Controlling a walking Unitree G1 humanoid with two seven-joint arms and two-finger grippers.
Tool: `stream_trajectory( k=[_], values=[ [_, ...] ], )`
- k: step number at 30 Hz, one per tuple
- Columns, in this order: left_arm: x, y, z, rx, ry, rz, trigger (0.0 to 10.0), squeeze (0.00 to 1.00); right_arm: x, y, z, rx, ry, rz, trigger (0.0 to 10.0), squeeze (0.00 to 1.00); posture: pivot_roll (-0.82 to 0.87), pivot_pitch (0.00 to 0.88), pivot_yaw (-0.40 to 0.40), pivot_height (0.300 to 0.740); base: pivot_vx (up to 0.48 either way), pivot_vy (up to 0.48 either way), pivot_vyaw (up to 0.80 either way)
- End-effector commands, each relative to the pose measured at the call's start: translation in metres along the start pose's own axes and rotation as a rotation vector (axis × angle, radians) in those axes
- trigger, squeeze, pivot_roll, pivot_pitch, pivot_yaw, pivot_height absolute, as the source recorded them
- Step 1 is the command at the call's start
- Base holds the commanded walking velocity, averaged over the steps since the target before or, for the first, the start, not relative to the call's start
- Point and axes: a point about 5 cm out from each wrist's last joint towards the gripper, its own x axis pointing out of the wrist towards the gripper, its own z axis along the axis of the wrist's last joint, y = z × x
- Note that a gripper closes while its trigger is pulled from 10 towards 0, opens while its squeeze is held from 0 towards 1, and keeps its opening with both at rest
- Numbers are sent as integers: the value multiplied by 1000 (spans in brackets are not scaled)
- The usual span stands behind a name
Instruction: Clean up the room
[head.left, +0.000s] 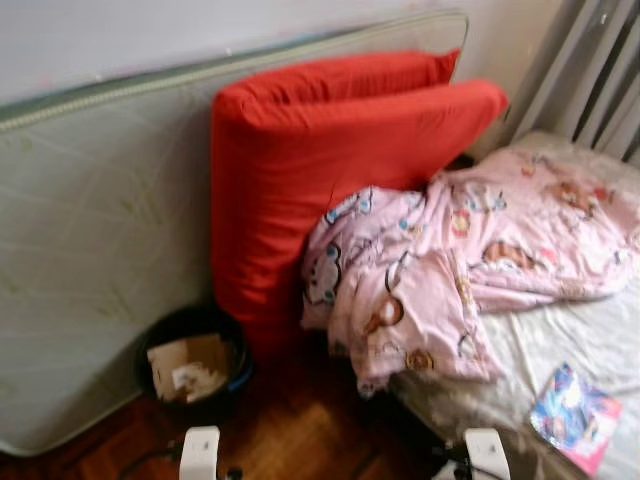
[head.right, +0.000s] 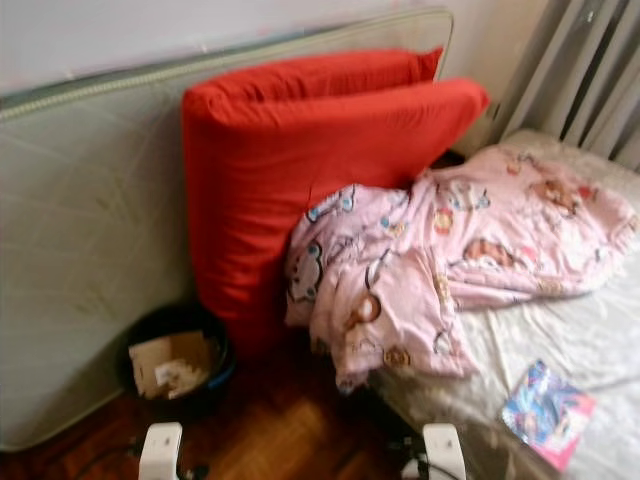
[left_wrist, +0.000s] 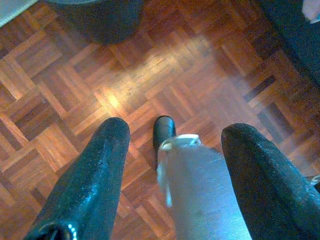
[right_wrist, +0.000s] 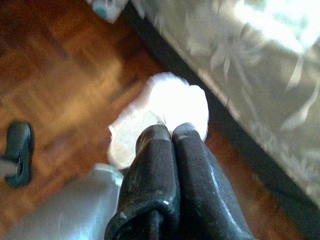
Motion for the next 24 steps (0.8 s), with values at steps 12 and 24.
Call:
stream_trajectory(
  k=[12, 24],
  values=[
    [0, 4, 1, 33, 13, 4, 10000, 0, 0, 4, -5, 39, 18, -5, 10000, 0, -28, 16, -53, 740, 0, 0, 0],
    [-1, 12, -2, 36, 19, 7, 10000, 0, 0, 3, -5, 34, 16, -1, 10000, 0, -22, 30, -60, 740, 0, 0, 0]
  ],
)
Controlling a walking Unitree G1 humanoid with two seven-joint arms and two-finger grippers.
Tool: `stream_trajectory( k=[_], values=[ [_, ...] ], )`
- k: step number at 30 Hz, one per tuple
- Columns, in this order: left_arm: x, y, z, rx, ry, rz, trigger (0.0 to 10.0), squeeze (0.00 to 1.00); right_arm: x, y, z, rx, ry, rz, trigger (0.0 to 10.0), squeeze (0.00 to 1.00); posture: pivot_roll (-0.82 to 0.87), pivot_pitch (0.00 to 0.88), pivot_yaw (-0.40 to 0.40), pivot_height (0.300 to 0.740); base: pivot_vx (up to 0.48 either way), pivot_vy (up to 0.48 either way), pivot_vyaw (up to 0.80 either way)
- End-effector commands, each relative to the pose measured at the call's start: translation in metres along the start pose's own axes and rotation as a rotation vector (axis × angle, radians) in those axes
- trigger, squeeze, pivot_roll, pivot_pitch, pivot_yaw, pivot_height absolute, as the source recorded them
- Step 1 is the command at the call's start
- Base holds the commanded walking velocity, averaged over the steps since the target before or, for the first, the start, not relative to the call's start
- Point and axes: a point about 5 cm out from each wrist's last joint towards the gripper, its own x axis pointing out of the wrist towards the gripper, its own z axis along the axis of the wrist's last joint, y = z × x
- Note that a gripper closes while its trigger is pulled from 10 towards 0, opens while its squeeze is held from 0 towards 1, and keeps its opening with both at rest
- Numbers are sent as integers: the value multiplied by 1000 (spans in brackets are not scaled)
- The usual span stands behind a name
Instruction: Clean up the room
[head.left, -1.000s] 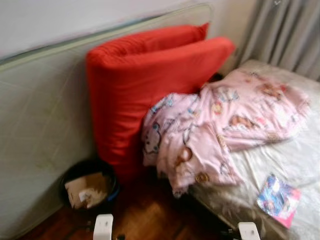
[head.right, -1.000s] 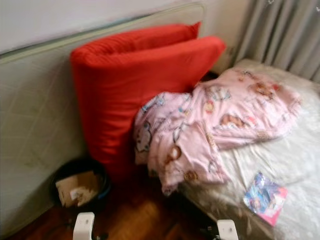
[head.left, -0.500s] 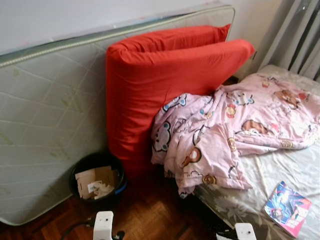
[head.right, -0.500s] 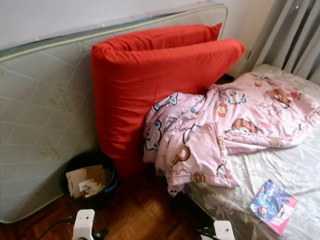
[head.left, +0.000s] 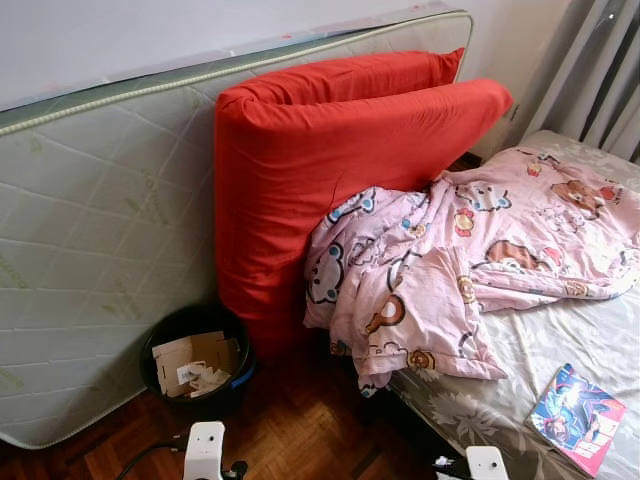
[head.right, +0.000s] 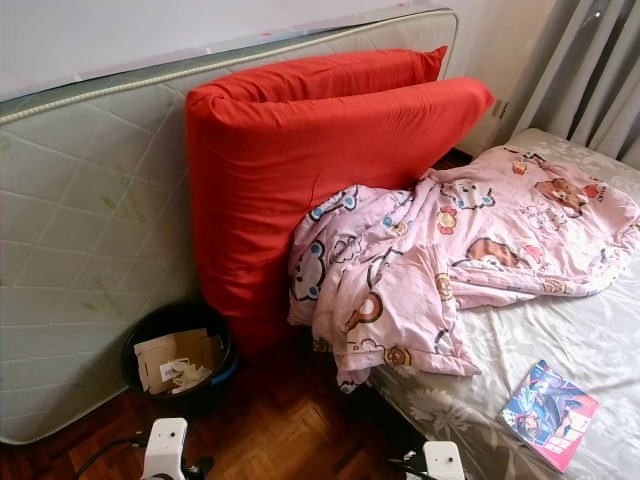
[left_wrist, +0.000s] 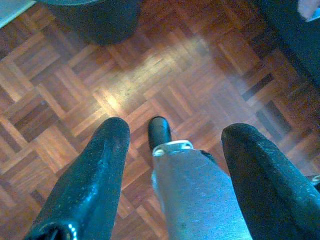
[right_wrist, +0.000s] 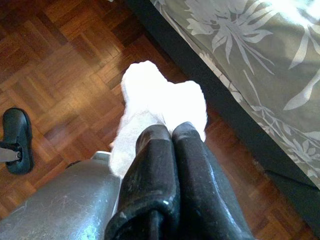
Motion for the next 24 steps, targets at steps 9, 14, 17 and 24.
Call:
stream_trajectory(
  k=[9, 14, 17, 24],
  values=[
    [-2, 4, -8, 11, 27, 0, 10000, 0, 0, -3, -1, 21, 4, -13, 10000, 0, -26, 45, -61, 740, 0, -129, 0],
    [-3, 6, -12, 9, 34, 2, 10000, 0, 0, -3, 0, 27, 2, -14, 10000, 0, -27, 54, -61, 740, 0, 480, 0],
    [-3, 6, -11, 10, 33, 1, 10000, 0, 0, -3, 0, 28, 2, -13, 10000, 0, -27, 54, -61, 740, 0, 480, 0],
    [-3, 6, -10, 11, 31, 1, 10000, 0, 0, -3, 0, 28, 2, -12, 10000, 0, -25, 56, -61, 740, 0, 480, 0]
  ],
)
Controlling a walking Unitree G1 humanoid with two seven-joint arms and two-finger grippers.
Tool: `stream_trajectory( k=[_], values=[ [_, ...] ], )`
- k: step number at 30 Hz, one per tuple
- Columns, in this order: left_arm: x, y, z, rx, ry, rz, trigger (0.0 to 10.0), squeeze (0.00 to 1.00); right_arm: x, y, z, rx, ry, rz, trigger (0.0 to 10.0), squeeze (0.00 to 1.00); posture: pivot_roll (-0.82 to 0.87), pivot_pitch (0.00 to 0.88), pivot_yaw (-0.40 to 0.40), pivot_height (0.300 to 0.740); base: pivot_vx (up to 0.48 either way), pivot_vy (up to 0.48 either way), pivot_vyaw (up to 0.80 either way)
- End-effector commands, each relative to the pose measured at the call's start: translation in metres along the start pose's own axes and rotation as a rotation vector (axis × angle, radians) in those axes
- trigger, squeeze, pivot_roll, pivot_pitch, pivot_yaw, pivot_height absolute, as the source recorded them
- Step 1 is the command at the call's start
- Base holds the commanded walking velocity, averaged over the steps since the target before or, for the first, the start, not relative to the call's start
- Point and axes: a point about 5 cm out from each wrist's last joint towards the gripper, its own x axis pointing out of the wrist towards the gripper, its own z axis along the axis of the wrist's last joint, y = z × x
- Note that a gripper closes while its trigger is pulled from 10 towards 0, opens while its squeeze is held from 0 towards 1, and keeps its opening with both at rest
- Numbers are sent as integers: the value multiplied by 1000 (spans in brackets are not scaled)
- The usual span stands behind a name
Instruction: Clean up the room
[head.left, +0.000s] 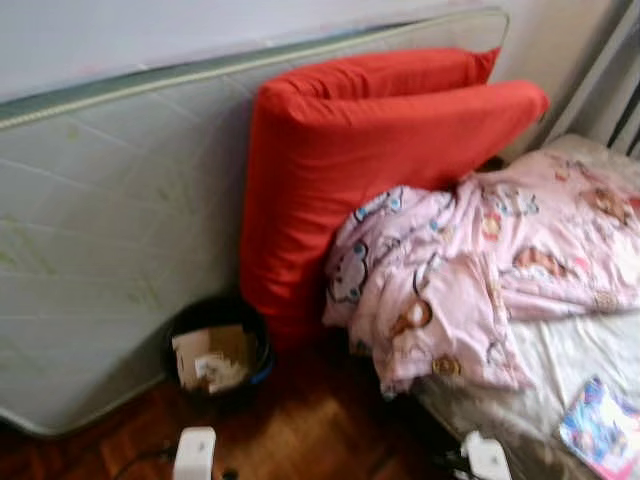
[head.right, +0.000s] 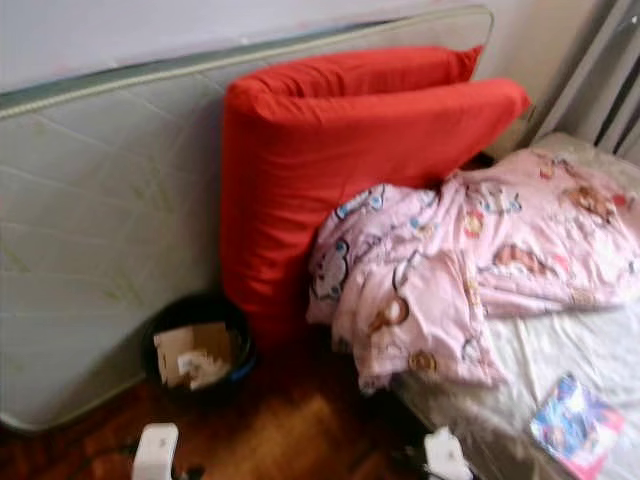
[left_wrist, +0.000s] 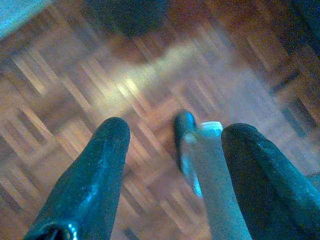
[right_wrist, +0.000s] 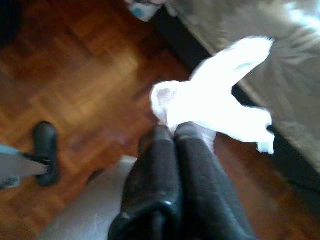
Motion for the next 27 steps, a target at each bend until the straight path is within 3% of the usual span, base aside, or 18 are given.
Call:
stream_trajectory(
  k=[1, 27],
  values=[
    [-1, -4, -10, 4, 38, -10, 10000, 0, -2, -8, -7, 9, 23, -20, 10000, 0, -25, 57, -61, 740, 0, 480, 0],
    [-1, -3, -9, 8, 38, -11, 10000, 0, -2, -7, -6, 10, 21, -15, 10000, 0, -22, 58, -60, 740, 0, 480, 0]
  ],
)
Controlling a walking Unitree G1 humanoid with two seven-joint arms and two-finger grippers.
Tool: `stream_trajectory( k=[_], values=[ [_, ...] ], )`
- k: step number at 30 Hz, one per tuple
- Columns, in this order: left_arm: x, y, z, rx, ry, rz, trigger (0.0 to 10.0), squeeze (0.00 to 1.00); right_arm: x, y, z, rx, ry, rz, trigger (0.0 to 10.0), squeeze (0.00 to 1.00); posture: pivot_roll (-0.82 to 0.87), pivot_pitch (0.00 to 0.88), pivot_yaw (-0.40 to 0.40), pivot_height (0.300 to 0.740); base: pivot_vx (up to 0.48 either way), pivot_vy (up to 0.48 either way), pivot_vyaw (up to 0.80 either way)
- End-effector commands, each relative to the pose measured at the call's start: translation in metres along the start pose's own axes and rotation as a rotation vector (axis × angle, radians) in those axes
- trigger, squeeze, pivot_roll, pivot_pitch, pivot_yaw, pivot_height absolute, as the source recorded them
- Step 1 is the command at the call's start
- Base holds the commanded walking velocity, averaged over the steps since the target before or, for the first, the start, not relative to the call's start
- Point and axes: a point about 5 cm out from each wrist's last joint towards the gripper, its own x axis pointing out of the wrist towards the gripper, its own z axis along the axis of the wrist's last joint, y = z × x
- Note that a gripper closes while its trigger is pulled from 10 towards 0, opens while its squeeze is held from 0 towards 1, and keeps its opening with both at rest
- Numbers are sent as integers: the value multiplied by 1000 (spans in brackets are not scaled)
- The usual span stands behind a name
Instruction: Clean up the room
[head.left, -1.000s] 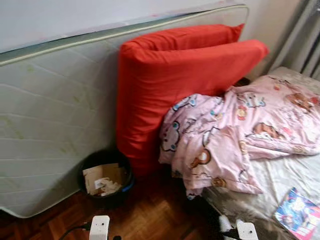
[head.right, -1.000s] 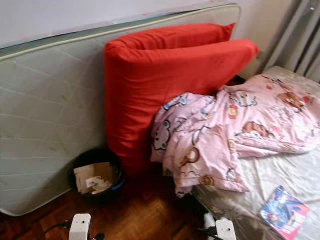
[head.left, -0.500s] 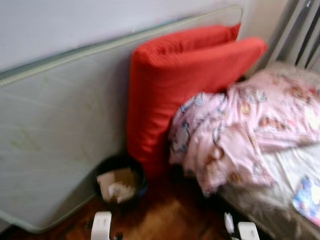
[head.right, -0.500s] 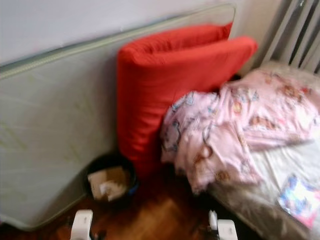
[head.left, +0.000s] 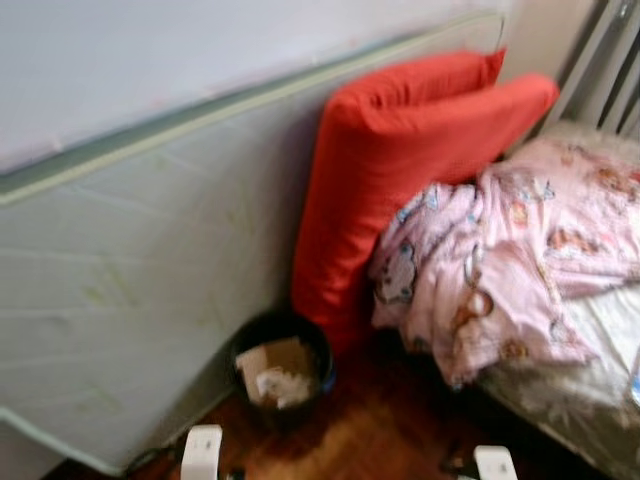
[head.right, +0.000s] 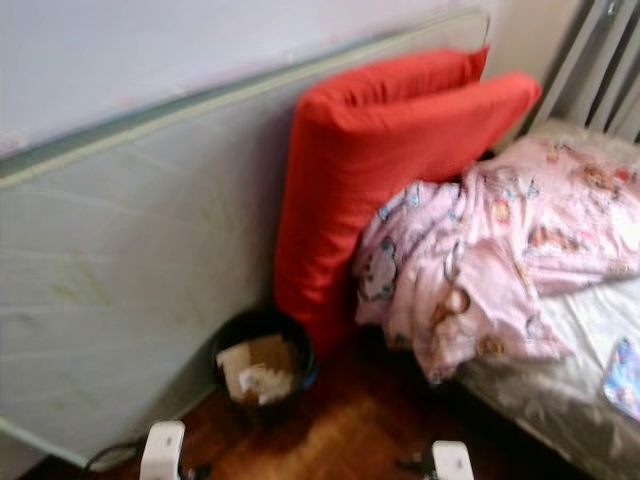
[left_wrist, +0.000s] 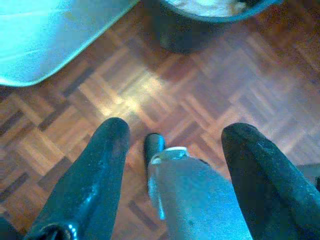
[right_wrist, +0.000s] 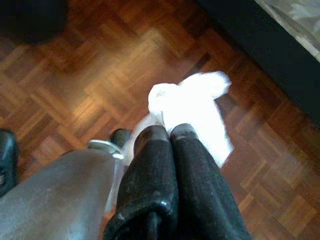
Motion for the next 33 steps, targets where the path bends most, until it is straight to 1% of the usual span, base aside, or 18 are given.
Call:
stream_trajectory(
  k=[1, 10, 22, 33],
  values=[
    [-1, 1, -6, 12, 29, 2, 10000, 0, 1, 1, 3, 6, -10, 1, 10000, 0, -21, 58, -60, 740, 0, 480, 0],
    [-1, 1, -6, 13, 29, 2, 10000, 0, 1, 1, 3, 5, -10, 2, 10000, 0, -20, 57, -60, 740, 0, 455, 0],
    [-1, 1, -5, 18, 13, -3, 10000, 0, 1, 1, 3, 7, -11, 4, 10000, 0, -19, 58, -60, 740, 0, 0, 0],
    [-1, 1, -5, 18, 24, -6, 10000, 0, 1, 1, 4, 8, -13, 7, 10000, 0, -19, 56, -60, 740, 0, 0, 0]
  ],
)
